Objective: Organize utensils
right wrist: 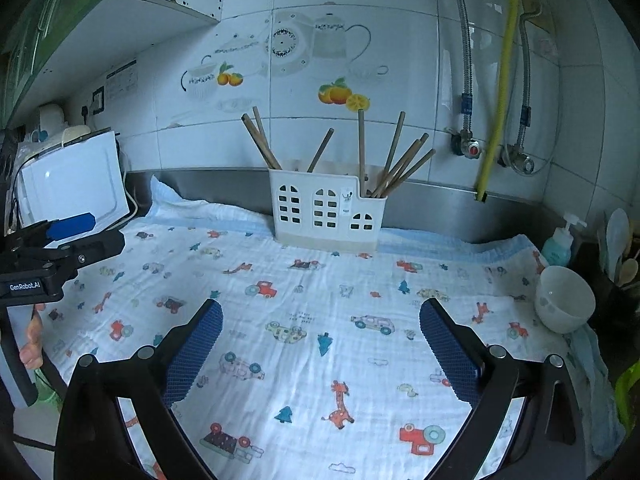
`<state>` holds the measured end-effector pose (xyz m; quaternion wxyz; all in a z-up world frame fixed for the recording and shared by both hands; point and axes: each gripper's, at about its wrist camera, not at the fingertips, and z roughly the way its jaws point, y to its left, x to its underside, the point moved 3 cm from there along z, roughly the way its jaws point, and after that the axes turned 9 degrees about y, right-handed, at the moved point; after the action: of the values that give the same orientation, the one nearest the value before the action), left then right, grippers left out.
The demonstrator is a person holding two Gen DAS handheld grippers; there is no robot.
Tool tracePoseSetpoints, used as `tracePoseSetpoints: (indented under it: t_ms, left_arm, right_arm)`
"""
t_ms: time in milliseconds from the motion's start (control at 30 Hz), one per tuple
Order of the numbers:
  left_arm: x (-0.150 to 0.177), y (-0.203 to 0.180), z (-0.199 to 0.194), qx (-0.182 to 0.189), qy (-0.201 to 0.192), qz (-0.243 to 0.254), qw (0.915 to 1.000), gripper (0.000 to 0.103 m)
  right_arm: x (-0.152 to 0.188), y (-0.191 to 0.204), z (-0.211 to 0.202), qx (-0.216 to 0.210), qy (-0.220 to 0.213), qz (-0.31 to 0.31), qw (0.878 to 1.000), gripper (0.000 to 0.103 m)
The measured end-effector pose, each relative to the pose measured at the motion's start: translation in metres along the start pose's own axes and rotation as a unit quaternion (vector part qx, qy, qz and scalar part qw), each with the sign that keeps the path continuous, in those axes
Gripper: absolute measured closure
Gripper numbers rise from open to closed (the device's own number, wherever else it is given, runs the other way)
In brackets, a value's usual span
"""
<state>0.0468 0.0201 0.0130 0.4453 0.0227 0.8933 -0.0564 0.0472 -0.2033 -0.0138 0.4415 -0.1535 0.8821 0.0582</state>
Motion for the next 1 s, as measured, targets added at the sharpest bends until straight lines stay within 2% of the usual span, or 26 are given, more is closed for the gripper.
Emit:
tracePoseSetpoints:
  t_ms: [433,933,1000]
  left_arm:
    - [0.016,0.004,0.010,0.010,0.031,-0.010,0.9994,0.005]
    - [0.024,0.014,0.023,-0.014,0.056,-0.027,0.9980,0.005]
    - [0.024,0.015,0.024,-0.009,0.057,-0.030,0.9979,0.005]
  right_arm:
    - [0.004,-0.003,-0.001,0.003,0.005,0.004,1.000,0.007]
    - [0.007,0.000,0.009,-0.001,0.016,0.003,1.000,0.007]
    - [0.008,0.000,0.010,-0.001,0.018,0.003,1.000,0.007]
